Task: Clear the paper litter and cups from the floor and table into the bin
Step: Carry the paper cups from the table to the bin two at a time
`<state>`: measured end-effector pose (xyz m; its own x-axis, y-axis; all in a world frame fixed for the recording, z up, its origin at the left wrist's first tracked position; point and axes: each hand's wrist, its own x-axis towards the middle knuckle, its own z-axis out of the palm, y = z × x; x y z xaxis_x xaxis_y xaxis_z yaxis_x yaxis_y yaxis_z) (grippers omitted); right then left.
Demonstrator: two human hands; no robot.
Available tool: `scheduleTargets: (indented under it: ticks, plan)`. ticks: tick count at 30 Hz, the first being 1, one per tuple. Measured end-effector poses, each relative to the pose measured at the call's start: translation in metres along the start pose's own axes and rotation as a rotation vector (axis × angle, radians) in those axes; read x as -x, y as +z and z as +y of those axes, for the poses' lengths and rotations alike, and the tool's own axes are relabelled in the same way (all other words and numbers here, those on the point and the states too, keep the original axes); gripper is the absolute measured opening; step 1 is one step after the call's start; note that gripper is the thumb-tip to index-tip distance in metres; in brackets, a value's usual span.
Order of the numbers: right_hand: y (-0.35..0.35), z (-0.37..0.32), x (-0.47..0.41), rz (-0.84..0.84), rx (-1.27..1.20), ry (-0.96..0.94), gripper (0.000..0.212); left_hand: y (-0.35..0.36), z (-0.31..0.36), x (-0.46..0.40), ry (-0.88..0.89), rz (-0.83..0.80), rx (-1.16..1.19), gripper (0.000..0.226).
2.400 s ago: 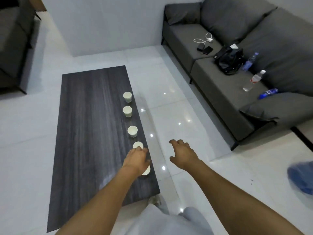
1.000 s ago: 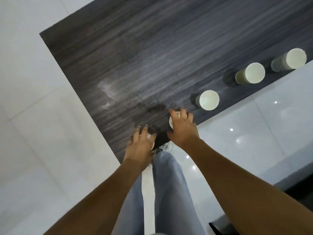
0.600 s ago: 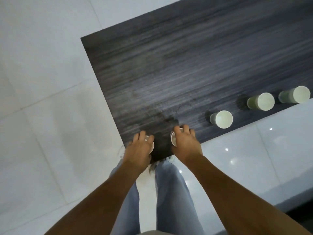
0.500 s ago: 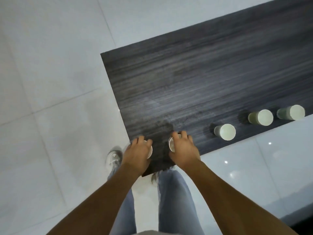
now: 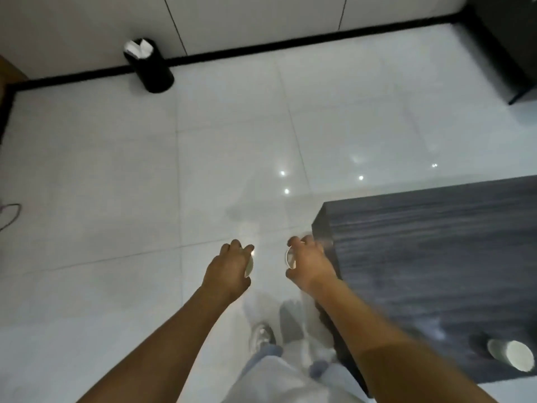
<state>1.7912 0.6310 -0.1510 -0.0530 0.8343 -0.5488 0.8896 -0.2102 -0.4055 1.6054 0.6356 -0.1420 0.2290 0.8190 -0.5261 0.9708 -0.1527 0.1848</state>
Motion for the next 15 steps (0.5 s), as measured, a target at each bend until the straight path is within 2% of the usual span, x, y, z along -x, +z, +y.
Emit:
scheduleTargets:
  ticks: [3, 6, 15]
  plan:
    - [-0.019, -0.067, -0.034, 0.036, 0.055, -0.138, 0.050, -0.046, -0.057, -0.003, -0.084, 0.073, 0.046, 0.063]
    - [-0.040, -0.106, -0.068, -0.004, 0.078, -0.216, 0.055, -0.083, -0.095, -0.017, -0.153, 0.139, 0.108, 0.061]
    - [-0.130, -0.177, -0.223, -0.014, 0.193, -0.324, 0.054, -0.194, -0.165, -0.140, -0.269, 0.169, 0.207, 0.059]
